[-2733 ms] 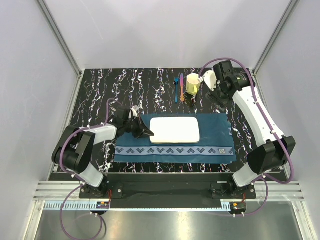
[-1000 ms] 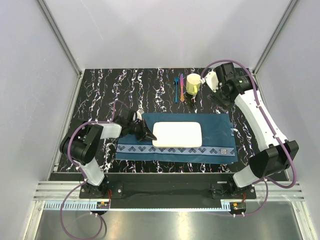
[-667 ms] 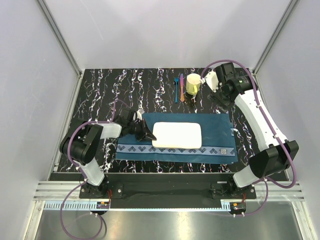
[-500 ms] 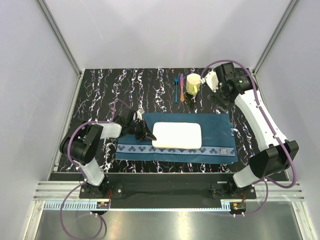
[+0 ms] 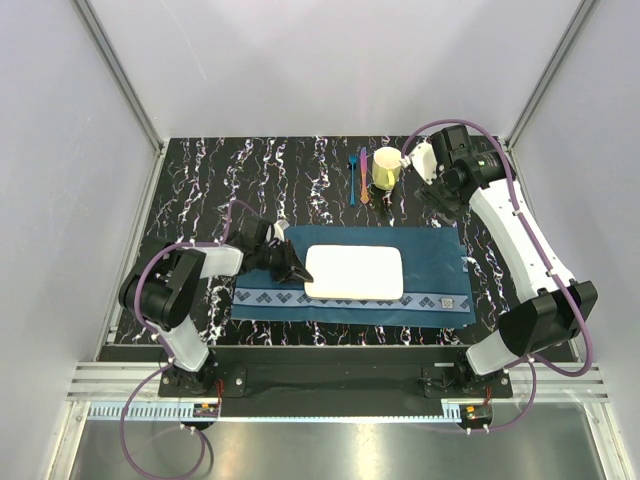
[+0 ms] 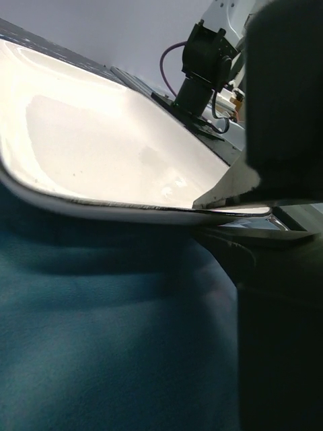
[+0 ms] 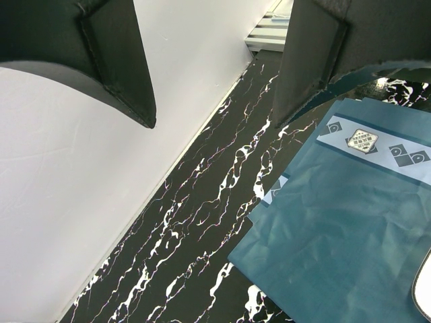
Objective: Set the dinner table for one person
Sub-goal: Place the plate on the napkin, then move the cup to the center of the board.
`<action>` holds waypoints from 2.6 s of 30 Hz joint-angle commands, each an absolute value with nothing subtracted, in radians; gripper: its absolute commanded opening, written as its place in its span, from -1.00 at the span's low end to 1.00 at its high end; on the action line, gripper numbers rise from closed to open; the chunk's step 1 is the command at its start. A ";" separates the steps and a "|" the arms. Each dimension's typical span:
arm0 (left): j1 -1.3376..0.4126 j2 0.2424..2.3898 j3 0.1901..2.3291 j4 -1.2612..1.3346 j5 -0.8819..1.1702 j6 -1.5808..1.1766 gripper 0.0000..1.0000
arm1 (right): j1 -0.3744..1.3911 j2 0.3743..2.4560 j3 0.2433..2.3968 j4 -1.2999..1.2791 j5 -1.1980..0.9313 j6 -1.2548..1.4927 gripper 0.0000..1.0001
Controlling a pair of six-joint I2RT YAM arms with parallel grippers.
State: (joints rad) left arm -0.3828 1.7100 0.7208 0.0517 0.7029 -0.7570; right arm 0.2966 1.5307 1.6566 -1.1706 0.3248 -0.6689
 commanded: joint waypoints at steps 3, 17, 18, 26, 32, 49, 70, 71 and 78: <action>-0.387 1.663 0.739 0.041 0.767 -0.784 -0.46 | 0.307 1.522 1.700 -1.144 0.344 -0.673 0.54; -0.335 1.628 0.791 -0.064 0.782 -0.721 0.19 | 0.305 1.513 1.684 -1.143 0.344 -0.675 0.55; -0.325 1.623 0.801 -0.090 0.791 -0.712 0.23 | 0.305 1.509 1.678 -1.143 0.342 -0.676 0.55; -0.235 1.601 0.894 -0.221 0.790 -0.567 0.37 | 0.307 1.517 1.689 -1.140 0.333 -0.676 0.56; -0.235 1.706 1.132 -0.442 0.543 -0.323 -0.15 | 0.305 1.523 1.712 -1.141 0.337 -0.684 0.55; -0.250 1.916 1.347 -0.759 0.098 -0.006 -1.00 | 0.305 1.554 1.812 -1.138 0.354 -0.710 0.56; -0.336 2.008 1.183 -0.865 -0.419 0.144 -1.00 | 0.305 1.555 1.855 -1.135 0.337 -0.707 0.55; -0.336 2.011 1.181 -0.867 -0.422 0.146 -1.00 | 0.307 1.558 1.858 -1.135 0.337 -0.707 0.56; -0.351 2.002 1.184 -0.868 -0.403 0.140 -1.00 | 0.305 1.562 1.859 -1.135 0.336 -0.706 0.55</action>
State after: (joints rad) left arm -0.3714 1.9324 1.2491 -0.7845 -0.3569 0.1234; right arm 0.2966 1.5585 1.8229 -1.1488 0.3317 -0.7029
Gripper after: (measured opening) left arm 0.008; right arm 0.778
